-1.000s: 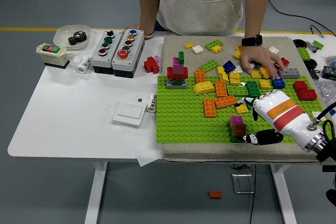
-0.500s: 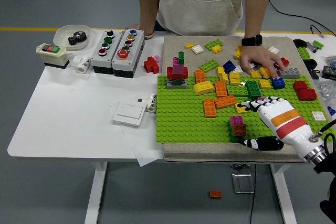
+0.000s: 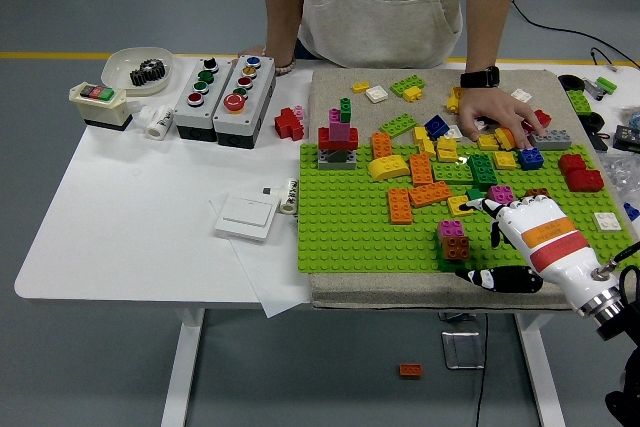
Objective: Pick up the brick,pile it on top of brick,press brick,pick up the brick,pile it on top of brick,press brick
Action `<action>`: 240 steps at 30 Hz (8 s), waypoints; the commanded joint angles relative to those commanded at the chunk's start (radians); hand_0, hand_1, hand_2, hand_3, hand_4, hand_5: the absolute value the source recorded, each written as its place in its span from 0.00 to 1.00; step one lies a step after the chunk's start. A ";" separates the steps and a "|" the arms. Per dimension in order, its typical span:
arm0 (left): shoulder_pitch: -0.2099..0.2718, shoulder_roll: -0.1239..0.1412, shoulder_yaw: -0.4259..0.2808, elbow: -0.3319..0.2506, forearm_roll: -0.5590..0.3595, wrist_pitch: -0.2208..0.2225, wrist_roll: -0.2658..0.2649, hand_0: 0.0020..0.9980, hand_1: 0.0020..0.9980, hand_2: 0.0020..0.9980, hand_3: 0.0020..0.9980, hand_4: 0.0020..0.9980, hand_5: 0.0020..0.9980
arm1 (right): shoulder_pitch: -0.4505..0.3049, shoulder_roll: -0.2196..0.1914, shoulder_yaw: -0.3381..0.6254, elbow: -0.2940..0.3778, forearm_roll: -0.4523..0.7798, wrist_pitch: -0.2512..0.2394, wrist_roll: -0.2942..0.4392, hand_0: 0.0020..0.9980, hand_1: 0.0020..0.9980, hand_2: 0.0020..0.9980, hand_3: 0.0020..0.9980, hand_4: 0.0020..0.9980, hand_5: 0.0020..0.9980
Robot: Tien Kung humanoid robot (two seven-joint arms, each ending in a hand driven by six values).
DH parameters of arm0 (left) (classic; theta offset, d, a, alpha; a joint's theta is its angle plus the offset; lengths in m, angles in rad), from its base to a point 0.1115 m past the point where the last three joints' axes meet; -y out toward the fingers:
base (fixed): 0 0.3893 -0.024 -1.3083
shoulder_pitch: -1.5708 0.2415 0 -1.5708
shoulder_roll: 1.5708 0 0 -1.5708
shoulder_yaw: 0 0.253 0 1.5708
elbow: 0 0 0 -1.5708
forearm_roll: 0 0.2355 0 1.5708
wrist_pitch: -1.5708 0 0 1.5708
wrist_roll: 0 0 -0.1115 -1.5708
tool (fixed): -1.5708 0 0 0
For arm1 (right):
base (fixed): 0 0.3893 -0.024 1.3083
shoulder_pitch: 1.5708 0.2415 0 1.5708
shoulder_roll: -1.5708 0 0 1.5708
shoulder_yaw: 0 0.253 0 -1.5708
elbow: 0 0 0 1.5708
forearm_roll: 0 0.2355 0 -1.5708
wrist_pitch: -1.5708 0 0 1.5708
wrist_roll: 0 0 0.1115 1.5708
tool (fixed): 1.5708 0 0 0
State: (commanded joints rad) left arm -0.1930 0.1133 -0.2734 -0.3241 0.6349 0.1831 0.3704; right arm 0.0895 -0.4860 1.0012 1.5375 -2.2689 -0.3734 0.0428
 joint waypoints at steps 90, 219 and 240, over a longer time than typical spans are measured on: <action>-0.002 0.001 0.001 0.000 0.001 -0.008 0.003 0.86 0.82 0.82 0.62 0.72 0.68 | 0.049 0.074 -0.102 -0.212 0.000 -0.243 0.080 0.26 0.19 0.26 0.51 0.73 0.21; -0.002 0.003 0.001 0.000 0.027 -0.008 0.002 0.86 0.81 0.82 0.62 0.71 0.68 | 0.035 0.016 -0.112 -0.157 0.025 -0.117 0.213 0.60 0.57 0.59 0.53 0.85 0.51; -0.007 0.003 0.007 0.000 0.017 -0.007 -0.001 0.86 0.81 0.82 0.62 0.71 0.68 | 0.034 0.018 -0.113 -0.162 0.018 -0.109 0.212 0.58 0.56 0.57 0.53 0.86 0.51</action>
State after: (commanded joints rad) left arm -0.1999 0.1161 -0.2661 -0.3244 0.6521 0.1762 0.3694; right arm 0.1236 -0.4683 0.8879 1.3755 -2.2510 -0.4825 0.2546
